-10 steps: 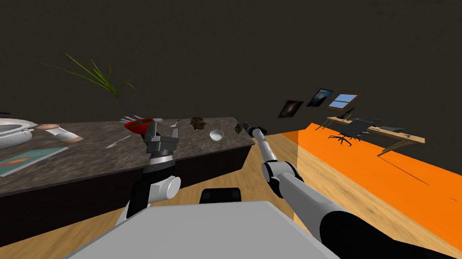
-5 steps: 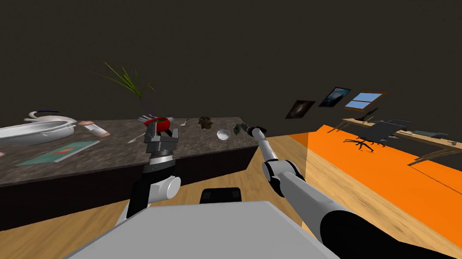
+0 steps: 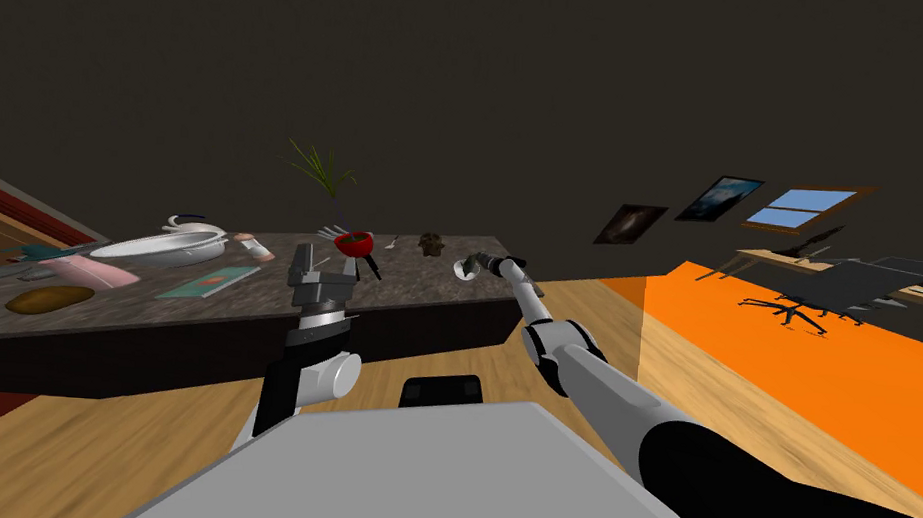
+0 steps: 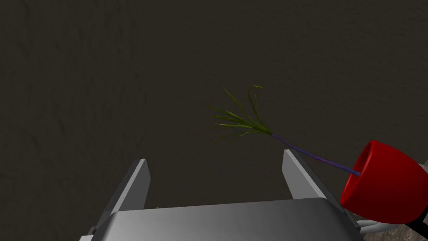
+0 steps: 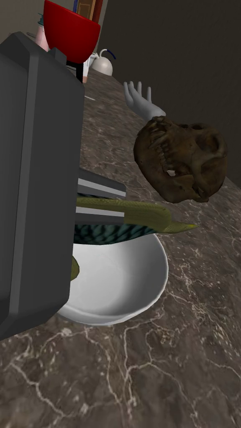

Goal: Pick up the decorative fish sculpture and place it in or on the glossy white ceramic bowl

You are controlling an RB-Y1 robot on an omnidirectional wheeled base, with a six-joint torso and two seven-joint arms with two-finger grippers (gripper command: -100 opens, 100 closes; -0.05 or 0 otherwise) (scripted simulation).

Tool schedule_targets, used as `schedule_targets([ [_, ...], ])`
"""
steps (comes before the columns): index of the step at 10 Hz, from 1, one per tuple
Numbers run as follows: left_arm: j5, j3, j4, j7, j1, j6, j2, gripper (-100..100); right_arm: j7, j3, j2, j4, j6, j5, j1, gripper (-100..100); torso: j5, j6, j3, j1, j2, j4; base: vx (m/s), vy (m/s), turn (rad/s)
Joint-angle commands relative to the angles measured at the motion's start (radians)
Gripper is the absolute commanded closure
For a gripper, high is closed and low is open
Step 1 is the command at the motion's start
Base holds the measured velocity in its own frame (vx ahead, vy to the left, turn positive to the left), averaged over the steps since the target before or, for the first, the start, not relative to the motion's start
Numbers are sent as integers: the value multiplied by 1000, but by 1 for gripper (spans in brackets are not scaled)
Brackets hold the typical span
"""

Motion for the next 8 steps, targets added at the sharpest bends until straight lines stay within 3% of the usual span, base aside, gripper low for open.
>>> schedule_targets([
  [1, 0, 0, 0, 0, 0, 0, 0, 0, 0, 0, 0, 0, 0, 0, 0, 100, 0, 0, 0, 0, 0, 0, -14, 41, 34],
  [2, 0, 0, 0, 0, 0, 0, 0, 0, -5, 2, 2, -2, 4, 1, 2, -100, 0, 2, 0, -4, -1, 0, -2, 10, -2],
  [6, 0, 0, 0, 0, 0, 0, 0, 0, -4, 2, 2, -2, 4, 1, 1, -100, -2, 2, -1, -8, -2, 0, 0, 0, 0],
  [7, 0, 0, 0, 0, 0, 0, 0, 0, -4, 2, 2, -2, 4, 1, 1, 0, -2, 2, -1, -8, -2, 0, 0, 0, 0],
  [8, 0, 0, 0, 0, 0, 0, 0, 0, -34, 9, -23, -8, 31, -2, -18, -100, -2, 2, -1, -8, -2, 0, 0, 18, -37],
])
